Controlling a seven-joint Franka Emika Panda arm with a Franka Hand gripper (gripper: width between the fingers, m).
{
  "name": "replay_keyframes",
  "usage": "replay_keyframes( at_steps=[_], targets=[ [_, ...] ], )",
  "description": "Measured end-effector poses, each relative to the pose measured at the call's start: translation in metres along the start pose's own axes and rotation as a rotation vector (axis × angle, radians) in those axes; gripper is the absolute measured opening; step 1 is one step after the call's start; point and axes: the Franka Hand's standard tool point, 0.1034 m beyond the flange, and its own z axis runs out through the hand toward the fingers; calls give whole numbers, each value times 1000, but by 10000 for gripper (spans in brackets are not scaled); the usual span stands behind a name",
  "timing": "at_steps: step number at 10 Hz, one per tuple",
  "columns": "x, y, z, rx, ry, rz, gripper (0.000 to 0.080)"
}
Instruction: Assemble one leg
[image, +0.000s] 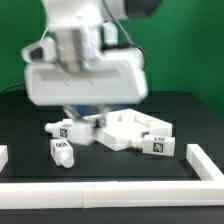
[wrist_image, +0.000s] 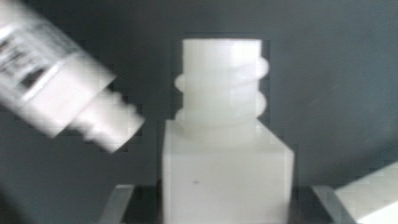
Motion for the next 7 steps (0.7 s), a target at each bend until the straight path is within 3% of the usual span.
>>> replay_keyframes(
  at_steps=[2,5,7],
  targets=[
    [-3,-4,5,-1,-7,16,285],
    [-3,2,3,-2,-5,-57,285],
    [-14,59,-16,0,34,-314,285]
  ],
)
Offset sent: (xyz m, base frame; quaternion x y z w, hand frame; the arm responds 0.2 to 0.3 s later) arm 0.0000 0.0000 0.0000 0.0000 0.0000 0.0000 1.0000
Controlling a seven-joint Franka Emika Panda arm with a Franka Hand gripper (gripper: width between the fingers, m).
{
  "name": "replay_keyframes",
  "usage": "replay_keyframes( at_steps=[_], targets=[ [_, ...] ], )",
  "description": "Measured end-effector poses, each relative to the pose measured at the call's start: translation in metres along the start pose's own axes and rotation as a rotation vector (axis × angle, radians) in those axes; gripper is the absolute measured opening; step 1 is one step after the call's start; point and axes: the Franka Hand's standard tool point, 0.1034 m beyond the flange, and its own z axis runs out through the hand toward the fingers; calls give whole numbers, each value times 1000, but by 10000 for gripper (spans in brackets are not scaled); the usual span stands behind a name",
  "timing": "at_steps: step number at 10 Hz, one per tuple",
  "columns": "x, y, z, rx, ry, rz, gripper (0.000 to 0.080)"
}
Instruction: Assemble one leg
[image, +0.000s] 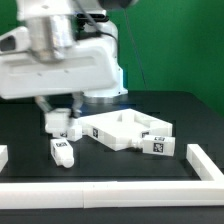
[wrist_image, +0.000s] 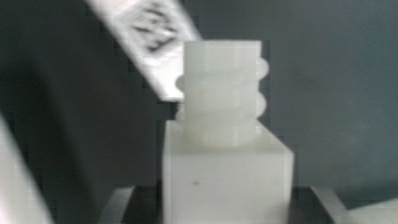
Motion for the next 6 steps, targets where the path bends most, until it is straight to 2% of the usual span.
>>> replay_keyframes(
  at_steps=[1,2,4,6],
  targets=[
    [-21,28,-5,-15,36,-87,285],
    [-27,38,-5,-14,37,-109,285],
    [-25,35,-4,-12,35,-92,285],
    [-29,38,-2,-12,36,-121,286]
  ],
)
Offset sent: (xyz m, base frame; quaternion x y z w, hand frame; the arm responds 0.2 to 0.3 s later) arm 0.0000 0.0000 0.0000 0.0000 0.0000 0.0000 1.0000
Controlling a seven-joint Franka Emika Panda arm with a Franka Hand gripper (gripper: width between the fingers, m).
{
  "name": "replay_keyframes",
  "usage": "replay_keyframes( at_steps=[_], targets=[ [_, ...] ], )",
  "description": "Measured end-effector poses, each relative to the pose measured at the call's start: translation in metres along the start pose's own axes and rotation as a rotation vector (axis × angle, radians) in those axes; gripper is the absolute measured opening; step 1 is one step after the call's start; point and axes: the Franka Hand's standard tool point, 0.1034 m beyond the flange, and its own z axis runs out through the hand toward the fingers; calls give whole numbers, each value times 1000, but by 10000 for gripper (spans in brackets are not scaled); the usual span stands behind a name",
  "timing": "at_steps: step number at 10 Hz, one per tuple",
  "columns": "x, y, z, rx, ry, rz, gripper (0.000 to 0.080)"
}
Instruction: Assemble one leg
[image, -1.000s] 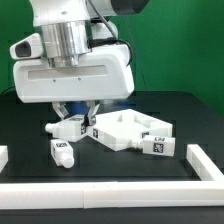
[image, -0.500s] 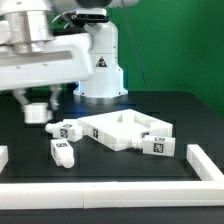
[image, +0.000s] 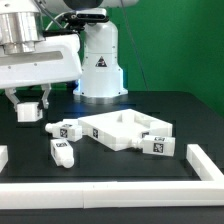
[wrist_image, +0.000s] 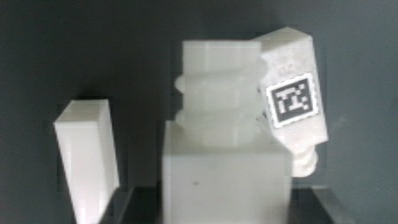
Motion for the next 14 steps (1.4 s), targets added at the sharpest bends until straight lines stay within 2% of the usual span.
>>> replay_keyframes(
  at_steps=[1,2,3,4,5,8,11,13,14],
  targets=[
    [-21,11,9,3,-6,-32,286],
    [-52,22,22,2,-37,-20,286],
    [-74,31,39,-11,-61,-3,286],
    [-86,34,52,-27,-70,8,287],
    [-80,30,48,-14,-71,3,287],
    [-81,31,48,-15,-71,0,287],
    [-94,36,65,-25,-92,-100,287],
    [-95,38,65,-25,-93,-92,287],
    [-96,38,66,-25,-94,-92,375]
  ],
)
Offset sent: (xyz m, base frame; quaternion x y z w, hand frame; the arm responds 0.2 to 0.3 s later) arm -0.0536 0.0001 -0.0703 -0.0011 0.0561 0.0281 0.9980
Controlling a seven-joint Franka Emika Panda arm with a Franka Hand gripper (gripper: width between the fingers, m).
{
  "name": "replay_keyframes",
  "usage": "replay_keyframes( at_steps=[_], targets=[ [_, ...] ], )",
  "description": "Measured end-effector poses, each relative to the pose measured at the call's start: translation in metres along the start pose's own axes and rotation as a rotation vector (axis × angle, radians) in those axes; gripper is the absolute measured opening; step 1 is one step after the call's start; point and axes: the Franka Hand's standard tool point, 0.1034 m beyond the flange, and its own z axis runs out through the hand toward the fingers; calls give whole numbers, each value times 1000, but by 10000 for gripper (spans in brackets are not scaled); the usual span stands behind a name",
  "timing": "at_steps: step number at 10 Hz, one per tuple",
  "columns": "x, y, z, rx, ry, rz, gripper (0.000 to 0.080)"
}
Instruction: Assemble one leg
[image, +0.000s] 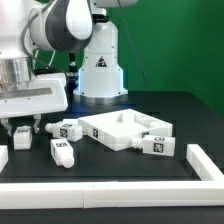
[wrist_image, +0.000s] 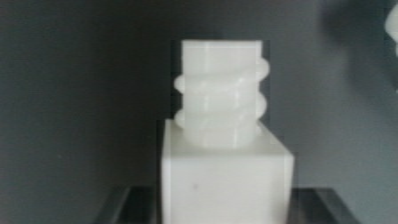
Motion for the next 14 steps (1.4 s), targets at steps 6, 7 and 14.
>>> replay_keyframes(
  at_steps=[6,7,14],
  targets=[
    [49,-57,-72,29,-9,-15,649],
    [66,-82,-84,4,6,-67,649],
    [81,-169,-65,-85,86,-504,649]
  ],
)
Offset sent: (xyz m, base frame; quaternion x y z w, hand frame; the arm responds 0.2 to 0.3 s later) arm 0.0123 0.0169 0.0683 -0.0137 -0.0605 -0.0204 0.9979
